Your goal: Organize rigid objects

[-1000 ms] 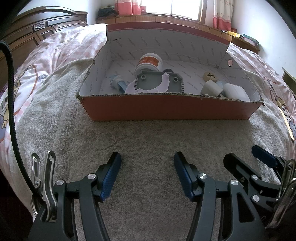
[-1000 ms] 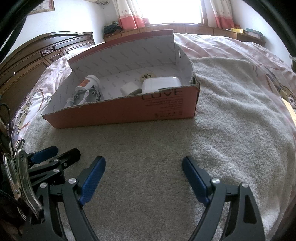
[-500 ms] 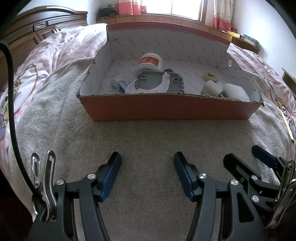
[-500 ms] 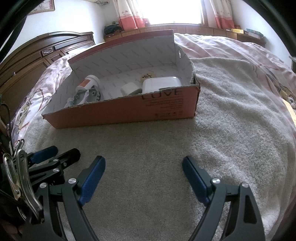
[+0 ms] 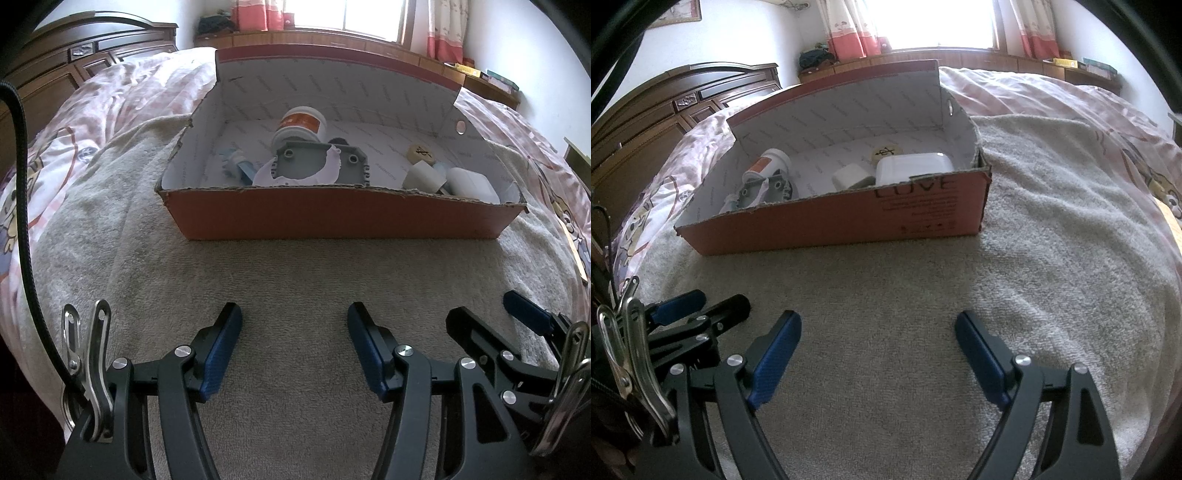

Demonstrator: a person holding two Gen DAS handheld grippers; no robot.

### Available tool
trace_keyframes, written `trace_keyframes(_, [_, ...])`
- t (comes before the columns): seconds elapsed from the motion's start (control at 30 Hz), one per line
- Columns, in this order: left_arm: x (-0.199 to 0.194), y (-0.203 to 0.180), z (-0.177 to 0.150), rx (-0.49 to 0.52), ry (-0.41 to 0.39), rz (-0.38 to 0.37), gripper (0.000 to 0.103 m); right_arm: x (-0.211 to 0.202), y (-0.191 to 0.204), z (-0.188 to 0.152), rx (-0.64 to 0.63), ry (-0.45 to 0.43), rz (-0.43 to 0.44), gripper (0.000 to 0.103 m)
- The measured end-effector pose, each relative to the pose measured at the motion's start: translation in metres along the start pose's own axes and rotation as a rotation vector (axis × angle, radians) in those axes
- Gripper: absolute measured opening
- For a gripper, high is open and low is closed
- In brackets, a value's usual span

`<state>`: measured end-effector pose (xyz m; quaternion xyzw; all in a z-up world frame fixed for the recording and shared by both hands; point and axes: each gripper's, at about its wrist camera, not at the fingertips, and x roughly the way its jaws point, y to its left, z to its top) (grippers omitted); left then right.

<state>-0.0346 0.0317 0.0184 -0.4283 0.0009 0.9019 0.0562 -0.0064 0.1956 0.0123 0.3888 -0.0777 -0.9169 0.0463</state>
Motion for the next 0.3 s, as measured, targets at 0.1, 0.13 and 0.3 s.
trace_keyframes(0.1, [0.0001,-0.0003,0.0004,0.0,0.001,0.001,0.061,-0.0003,0.0,-0.0006,0.0,0.0,0.0,0.089])
trace_keyframes(0.13, [0.0,-0.0004,0.0005,0.001,0.001,0.001,0.061,-0.0003,0.0,-0.0007,0.0,0.0,0.0,0.089])
trace_keyframes(0.3, [0.0,0.0003,-0.0009,0.0,0.004,0.002,0.061,0.0,0.0,-0.0004,0.0,-0.001,0.0,0.089])
